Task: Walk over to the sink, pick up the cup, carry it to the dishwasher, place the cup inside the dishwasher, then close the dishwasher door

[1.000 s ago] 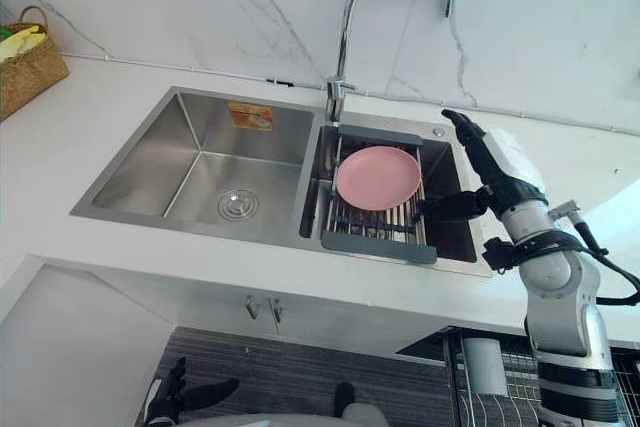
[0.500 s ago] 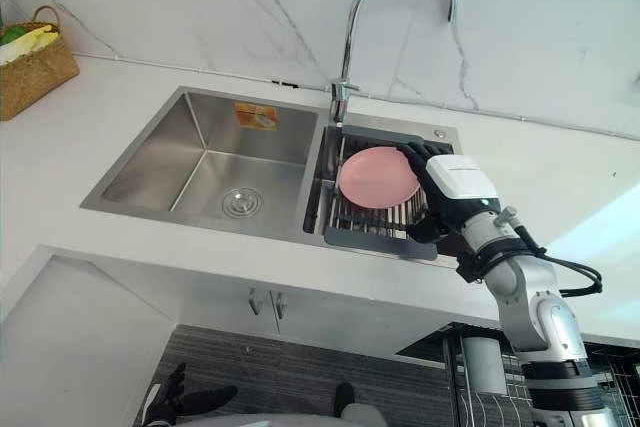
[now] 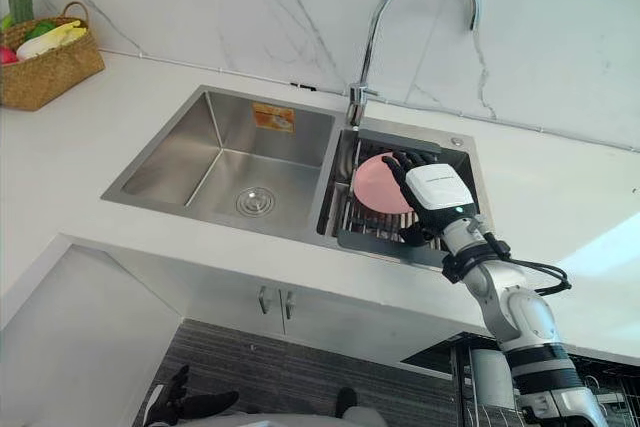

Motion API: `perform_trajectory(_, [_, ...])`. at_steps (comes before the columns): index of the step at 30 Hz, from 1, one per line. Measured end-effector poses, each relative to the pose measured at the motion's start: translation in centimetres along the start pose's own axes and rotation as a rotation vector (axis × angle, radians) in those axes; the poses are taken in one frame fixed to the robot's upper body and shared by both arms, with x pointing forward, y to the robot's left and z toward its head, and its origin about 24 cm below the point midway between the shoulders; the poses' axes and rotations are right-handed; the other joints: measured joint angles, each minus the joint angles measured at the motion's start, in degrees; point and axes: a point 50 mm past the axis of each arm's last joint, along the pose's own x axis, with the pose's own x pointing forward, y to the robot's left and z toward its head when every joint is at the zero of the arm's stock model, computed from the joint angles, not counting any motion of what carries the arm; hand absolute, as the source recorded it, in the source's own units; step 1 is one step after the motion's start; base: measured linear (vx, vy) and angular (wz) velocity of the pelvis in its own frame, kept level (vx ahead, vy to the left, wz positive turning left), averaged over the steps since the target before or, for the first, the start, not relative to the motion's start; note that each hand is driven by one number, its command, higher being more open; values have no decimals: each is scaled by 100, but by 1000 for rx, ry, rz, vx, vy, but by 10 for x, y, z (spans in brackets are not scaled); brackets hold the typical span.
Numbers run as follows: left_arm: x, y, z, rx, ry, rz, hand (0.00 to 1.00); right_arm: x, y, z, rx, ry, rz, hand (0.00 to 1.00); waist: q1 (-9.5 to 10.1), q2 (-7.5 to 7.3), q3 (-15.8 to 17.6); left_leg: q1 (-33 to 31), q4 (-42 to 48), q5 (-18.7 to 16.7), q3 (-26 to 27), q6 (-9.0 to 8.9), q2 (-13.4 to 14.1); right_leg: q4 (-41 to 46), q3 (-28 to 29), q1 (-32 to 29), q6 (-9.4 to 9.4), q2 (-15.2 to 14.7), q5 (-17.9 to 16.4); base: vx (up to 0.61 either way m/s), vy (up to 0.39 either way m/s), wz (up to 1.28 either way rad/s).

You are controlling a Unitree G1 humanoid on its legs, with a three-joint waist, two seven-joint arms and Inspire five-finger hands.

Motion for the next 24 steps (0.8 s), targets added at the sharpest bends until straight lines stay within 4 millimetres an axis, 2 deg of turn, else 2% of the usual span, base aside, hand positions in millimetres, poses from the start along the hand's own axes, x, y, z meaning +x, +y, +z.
perform_trajectory(9, [0,0,-1,-5,7,-1,100,8,8,-11,-59,37,30,100,129,-5,-2,-43,111,-59,75,22,12,-65,68,-4,20,-9,62,-17,0,-4])
perform_trajectory(24, [0,-1,-1,-58,30,9,100,20,23,-28,-101,106,103,100,192,-22,-1,-184,507,-308,153,95,1,-210,145,24,68,-29,161,-14,6,-3])
